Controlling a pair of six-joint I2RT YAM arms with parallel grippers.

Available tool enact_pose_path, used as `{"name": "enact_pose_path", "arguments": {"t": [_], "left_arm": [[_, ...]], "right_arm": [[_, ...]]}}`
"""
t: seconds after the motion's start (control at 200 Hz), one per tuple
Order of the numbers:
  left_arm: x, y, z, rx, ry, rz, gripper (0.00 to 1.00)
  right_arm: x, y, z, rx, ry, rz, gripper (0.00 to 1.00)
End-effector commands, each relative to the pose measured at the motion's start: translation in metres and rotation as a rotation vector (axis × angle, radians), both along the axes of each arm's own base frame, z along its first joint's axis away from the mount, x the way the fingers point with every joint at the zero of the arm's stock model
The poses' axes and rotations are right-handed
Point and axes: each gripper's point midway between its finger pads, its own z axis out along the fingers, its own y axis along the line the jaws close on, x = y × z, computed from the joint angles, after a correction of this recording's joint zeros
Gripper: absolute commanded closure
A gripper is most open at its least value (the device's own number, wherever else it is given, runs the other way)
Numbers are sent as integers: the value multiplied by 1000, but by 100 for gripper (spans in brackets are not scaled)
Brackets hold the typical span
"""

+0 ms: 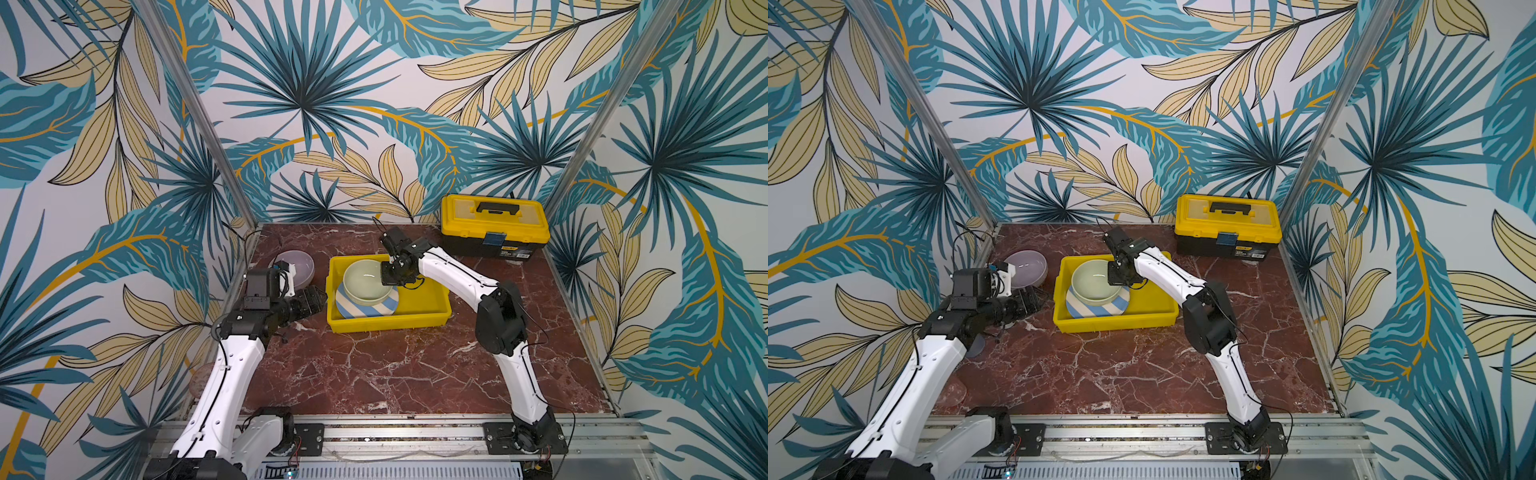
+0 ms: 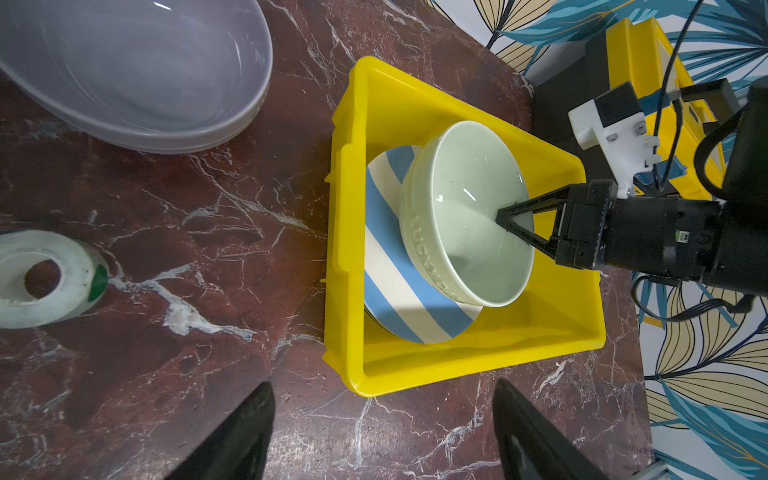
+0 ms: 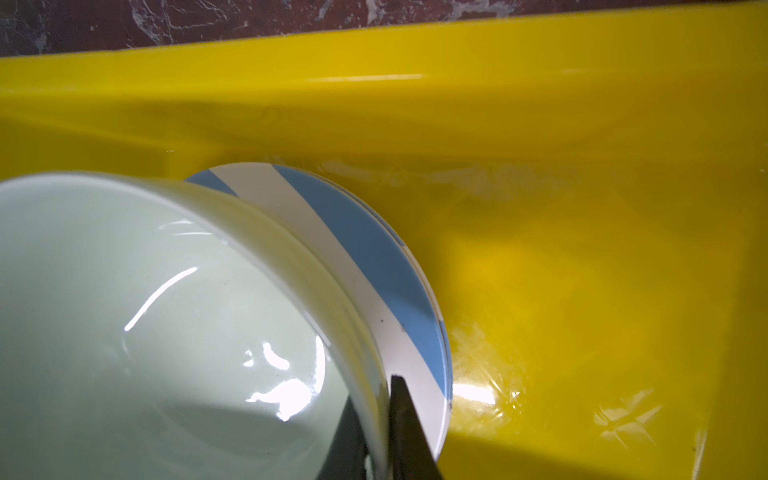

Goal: Place the mixed dishes into the plastic bin
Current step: 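Lower the pale green bowl onto the striped plates and open the right gripper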

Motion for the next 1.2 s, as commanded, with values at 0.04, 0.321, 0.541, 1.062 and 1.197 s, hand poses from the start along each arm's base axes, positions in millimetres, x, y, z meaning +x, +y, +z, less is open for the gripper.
{"name": "enact_pose_path", "arguments": {"t": [0.04, 0.321, 0.541, 1.062, 1.197], "left_arm": [[-4, 5, -2, 21, -3, 2, 17], [-6, 5, -3, 26, -3, 2, 18], [-7, 6, -3, 31, -4, 4, 17], [-4, 10, -6, 38, 12, 25, 17], [3, 16, -1, 56, 11, 50, 17]], "right_arm": [[13, 21, 17, 86, -60, 4, 89], [13, 22, 14, 89, -53, 0, 83], [12, 24, 14, 98, -48, 0, 82], [4, 13, 22, 64, -53, 0, 68], [4, 1, 40, 28, -98, -3, 63]]}}
